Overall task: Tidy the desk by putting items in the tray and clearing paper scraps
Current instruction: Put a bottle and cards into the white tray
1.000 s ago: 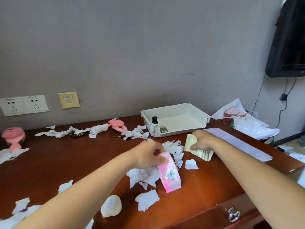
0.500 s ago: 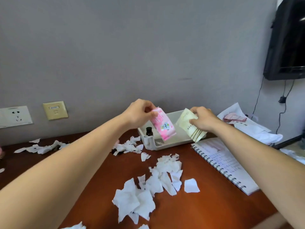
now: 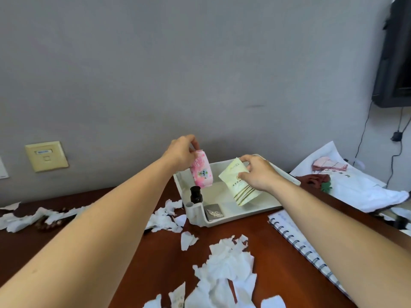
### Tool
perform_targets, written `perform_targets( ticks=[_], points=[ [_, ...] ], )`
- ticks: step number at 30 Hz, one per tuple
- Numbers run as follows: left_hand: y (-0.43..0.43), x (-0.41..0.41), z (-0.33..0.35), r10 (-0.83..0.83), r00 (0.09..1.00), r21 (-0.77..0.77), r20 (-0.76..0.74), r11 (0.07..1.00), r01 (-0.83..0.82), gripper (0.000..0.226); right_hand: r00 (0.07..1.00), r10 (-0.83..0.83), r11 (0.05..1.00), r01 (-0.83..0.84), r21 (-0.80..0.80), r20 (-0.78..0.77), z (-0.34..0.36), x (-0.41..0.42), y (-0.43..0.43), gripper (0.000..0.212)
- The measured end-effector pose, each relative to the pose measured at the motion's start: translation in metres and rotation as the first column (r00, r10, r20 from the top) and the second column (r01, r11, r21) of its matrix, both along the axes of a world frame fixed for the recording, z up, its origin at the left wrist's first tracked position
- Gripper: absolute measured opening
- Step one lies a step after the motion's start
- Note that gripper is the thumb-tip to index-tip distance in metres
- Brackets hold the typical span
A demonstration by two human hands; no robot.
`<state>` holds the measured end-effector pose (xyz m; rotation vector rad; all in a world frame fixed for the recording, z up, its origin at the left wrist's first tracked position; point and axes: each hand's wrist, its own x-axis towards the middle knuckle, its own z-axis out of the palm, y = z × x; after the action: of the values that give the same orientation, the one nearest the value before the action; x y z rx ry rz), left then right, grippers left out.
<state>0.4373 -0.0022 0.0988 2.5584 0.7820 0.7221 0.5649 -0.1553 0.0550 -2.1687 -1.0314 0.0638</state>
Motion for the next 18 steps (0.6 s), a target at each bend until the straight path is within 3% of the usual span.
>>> perform_targets(
  ticks=[11, 18],
  points=[
    [0.039, 0.012, -0.045, 0.03, 0.966, 0.051, -0.258, 0.999, -0.017, 0.023, 0.99, 0.026, 0.982, -0.051, -0.183, -0.137, -0.041, 0.011, 0.031, 0.05],
    [0.042, 0.012, -0.059, 0.023, 0.945, 0.075, -0.326, 0.997, 0.001, 0.022, 0.993, -0.035, 0.952, -0.001, -0.305, -0.114, -0.048, 0.01, 0.033, 0.049]
  ],
)
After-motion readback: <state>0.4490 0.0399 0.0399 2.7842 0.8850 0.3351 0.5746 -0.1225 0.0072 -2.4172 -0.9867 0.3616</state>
